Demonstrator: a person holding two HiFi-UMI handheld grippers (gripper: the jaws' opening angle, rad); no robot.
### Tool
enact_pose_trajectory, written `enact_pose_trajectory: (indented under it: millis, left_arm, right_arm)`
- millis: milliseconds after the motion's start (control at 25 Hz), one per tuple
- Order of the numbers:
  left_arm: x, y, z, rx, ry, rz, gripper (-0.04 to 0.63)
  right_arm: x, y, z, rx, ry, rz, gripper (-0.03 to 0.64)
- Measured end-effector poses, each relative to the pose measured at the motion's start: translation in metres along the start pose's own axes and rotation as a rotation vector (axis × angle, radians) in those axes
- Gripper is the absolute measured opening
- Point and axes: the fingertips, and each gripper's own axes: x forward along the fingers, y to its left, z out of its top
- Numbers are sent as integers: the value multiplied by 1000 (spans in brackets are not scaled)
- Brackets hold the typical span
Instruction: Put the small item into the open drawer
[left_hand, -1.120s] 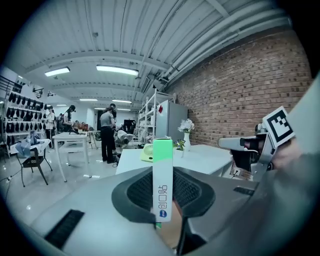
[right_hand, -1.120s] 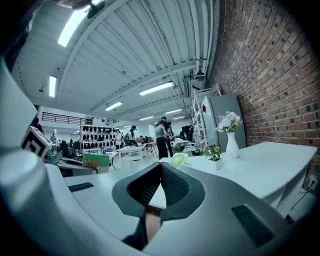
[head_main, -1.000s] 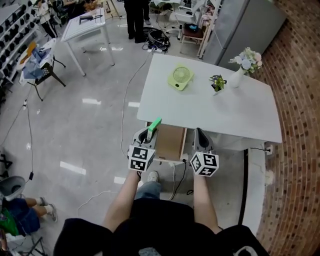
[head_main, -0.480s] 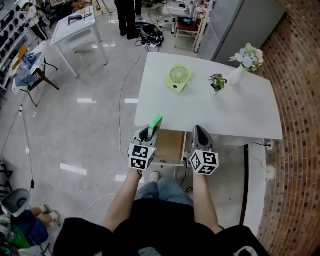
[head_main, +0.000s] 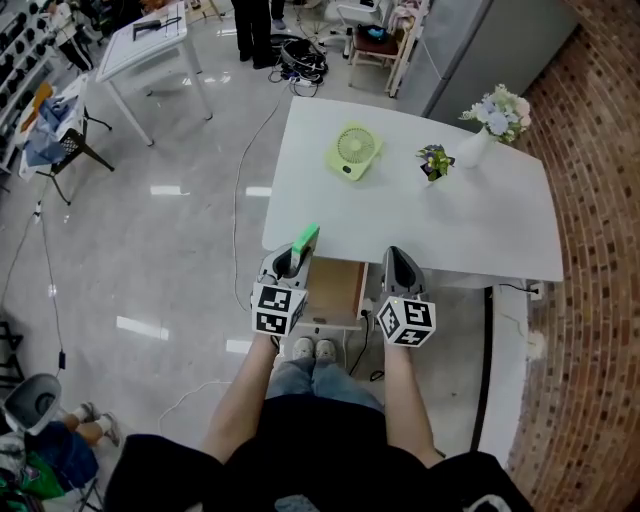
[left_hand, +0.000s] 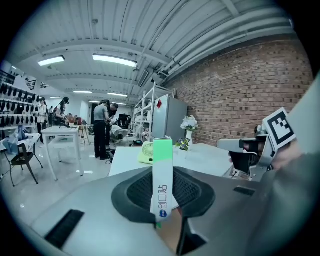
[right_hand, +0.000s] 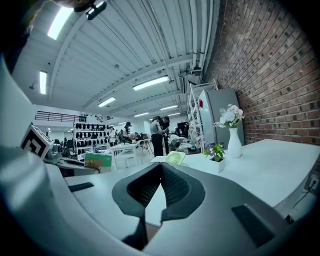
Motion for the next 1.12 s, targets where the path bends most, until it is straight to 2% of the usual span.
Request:
enact_pose_trajectory:
  millis: [320, 520, 1120]
  left_arm:
    - [13, -9, -27, -20, 47, -1, 91]
    - [13, -17, -61, -48, 113, -4, 91]
    - [64, -24, -202, -131, 301, -9, 91]
  right_arm:
    - [6, -8, -35, 18, 68, 17, 2]
    - [7, -3, -69, 35, 136, 44, 2]
    - [45, 12, -230, 73, 371, 129, 2]
